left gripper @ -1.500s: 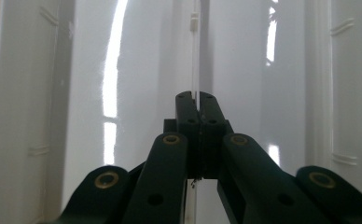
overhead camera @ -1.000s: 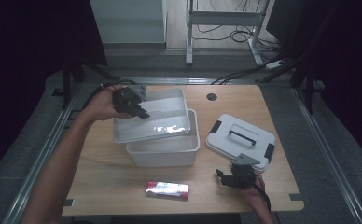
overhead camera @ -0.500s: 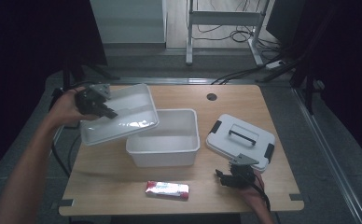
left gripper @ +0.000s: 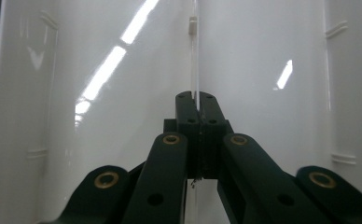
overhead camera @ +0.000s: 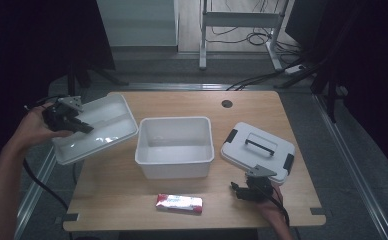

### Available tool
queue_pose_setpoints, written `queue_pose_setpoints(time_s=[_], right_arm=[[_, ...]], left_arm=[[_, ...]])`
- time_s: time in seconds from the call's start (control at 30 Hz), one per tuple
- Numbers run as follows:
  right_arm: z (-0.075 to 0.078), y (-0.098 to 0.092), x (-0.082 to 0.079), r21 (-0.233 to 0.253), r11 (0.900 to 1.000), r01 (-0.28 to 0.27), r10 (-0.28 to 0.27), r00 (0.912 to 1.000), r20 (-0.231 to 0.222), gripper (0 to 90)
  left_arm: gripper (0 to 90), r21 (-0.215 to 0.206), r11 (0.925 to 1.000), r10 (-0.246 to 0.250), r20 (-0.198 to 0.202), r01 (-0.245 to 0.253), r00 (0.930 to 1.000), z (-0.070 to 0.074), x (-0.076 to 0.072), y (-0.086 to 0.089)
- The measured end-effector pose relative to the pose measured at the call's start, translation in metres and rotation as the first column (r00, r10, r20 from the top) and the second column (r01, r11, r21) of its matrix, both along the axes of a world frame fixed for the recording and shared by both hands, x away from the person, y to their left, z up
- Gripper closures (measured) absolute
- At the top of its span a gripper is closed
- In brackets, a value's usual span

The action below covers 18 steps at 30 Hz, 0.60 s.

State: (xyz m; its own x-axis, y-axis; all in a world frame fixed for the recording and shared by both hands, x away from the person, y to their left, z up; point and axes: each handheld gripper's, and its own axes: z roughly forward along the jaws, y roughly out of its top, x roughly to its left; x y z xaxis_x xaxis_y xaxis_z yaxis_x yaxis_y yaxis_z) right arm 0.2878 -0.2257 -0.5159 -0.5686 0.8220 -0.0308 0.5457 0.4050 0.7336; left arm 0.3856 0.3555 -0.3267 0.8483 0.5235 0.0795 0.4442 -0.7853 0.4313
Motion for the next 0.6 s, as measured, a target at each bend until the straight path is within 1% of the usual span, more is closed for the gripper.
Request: queue_pose_setpoints(time_s=[0.03,0.07,0.13,0.17,0.2,0.23,0.3,0.33,0.37,0.4,0.43,0.47,0.5,0.53,0.57,0.6], right_arm=[[0.000,0.000,0.000,-0.001,1.000,0.000,0.000,1.0000,-0.001,24.3],[0.000,0.000,0.000,-0.001,1.000,0.000,0.000,1.0000,-0.001,24.3],[0.000,0.000,0.000,0.000,1.000,-0.001,0.001,1.0000,-0.001,24.3],[0.000,0.000,0.000,-0.001,1.000,-0.002,0.002,1.0000,-0.001,24.3],[0.000,0.000,0.000,0.000,1.000,-0.003,0.003,1.0000,-0.002,24.3],[0.000,0.000,0.000,0.000,1.000,-0.003,0.003,1.0000,-0.002,24.3],[0.000,0.000,0.000,0.000,1.000,-0.002,0.002,1.0000,-0.002,24.3],[0.000,0.000,0.000,0.000,1.000,0.001,-0.001,1.0000,-0.003,24.3],[0.000,0.000,0.000,0.000,1.000,0.001,-0.001,1.0000,-0.003,24.3],[0.000,0.000,0.000,0.000,1.000,0.001,-0.001,1.0000,-0.003,24.3],[0.000,0.000,0.000,-0.003,1.000,-0.003,0.003,1.0000,-0.001,24.3],[0.000,0.000,0.000,-0.004,1.000,-0.003,0.003,1.0000,-0.001,24.3],[0.000,0.000,0.000,-0.004,1.000,-0.003,0.003,1.0000,0.000,24.3],[0.000,0.000,0.000,-0.004,1.000,-0.003,0.003,1.0000,0.000,24.3],[0.000,0.000,0.000,-0.003,1.000,-0.004,0.004,1.0000,0.002,24.3],[0.000,0.000,0.000,-0.003,1.000,-0.004,0.004,1.0000,0.002,24.3]], left_arm=[[90.0,0.001,0.9999,0.011,-0.003,-0.011,0.9999,-0.004,-0.002,0.006],[90.0,0.001,0.9999,0.011,-0.003,-0.011,0.9999,-0.004,-0.002,0.006],[90.0,0.004,0.9995,0.030,-0.009,-0.030,0.9995,-0.011,-0.004,0.014],[90.0,0.002,0.9992,0.041,-0.022,-0.041,0.9989,-0.015,-0.005,0.021],[90.0,0.002,0.9988,0.049,-0.026,-0.049,0.9984,-0.018,-0.006,0.025],[90.0,0.002,0.9988,0.049,-0.026,-0.049,0.9984,-0.018,-0.006,0.025],[90.0,0.002,0.9976,0.069,-0.037,-0.069,0.9970,-0.025,-0.007,0.033],[90.0,0.003,0.9964,0.084,-0.051,-0.084,0.9951,-0.031,-0.008,0.038],[90.0,0.009,0.9959,0.090,-0.057,-0.090,0.9943,-0.037,-0.008,0.040],[90.0,0.009,0.9959,0.090,-0.057,-0.090,0.9943,-0.037,-0.008,0.040],[90.0,0.009,0.9956,0.094,-0.069,-0.093,0.9932,-0.042,-0.008,0.041],[90.0,0.018,0.9956,0.094,-0.085,-0.092,0.9920,-0.053,-0.007,0.041],[90.0,0.018,0.9956,0.094,-0.085,-0.092,0.9920,-0.053,-0.007,0.041],[90.0,0.027,0.9955,0.093,-0.105,-0.091,0.9901,-0.065,-0.006,0.039],[90.0,0.034,0.9955,0.092,-0.116,-0.088,0.9890,-0.071,-0.005,0.037],[90.0,0.034,0.9955,0.092,-0.116,-0.088,0.9890,-0.071,-0.005,0.037]])
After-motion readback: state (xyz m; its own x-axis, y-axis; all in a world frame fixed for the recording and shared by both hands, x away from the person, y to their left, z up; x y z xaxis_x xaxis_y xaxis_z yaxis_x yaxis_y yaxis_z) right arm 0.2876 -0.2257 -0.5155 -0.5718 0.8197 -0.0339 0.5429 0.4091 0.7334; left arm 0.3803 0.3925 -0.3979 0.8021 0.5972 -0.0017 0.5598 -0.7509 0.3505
